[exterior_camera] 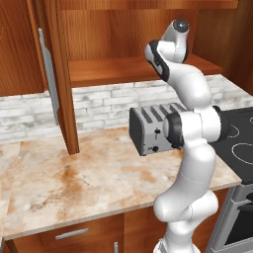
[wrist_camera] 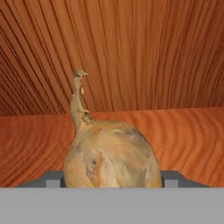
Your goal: Pick the onions from the cabinet and place them in one bowl. Pick the cucumber from the sink and place it in the other bowl.
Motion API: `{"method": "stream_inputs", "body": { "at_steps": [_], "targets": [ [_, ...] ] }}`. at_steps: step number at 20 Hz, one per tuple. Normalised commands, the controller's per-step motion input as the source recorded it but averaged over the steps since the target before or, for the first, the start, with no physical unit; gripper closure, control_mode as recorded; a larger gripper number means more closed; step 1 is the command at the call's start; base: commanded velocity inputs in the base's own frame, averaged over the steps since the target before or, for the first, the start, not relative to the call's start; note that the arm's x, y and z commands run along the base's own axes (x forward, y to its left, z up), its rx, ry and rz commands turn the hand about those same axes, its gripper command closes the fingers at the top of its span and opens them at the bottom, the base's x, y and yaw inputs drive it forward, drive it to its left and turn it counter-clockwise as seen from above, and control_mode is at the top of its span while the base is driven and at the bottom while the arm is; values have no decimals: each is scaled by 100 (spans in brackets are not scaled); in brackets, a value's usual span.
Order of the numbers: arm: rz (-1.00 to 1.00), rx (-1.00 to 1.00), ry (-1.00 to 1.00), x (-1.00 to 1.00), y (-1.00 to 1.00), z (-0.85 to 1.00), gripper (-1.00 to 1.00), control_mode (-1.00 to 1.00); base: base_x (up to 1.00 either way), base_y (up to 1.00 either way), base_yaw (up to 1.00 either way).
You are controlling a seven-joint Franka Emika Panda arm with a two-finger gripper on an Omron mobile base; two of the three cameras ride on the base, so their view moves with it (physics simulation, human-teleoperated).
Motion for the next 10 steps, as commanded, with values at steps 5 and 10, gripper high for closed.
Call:
{"method": "stream_inputs", "body": {
  "at_steps": [5, 10],
  "targets": [
    [-8, -1, -20, -38, 1, 10, 100, -100, 0, 0, 0],
    [-4, 5, -7, -74, 4, 10, 100, -100, 0, 0, 0]
  ]
}}
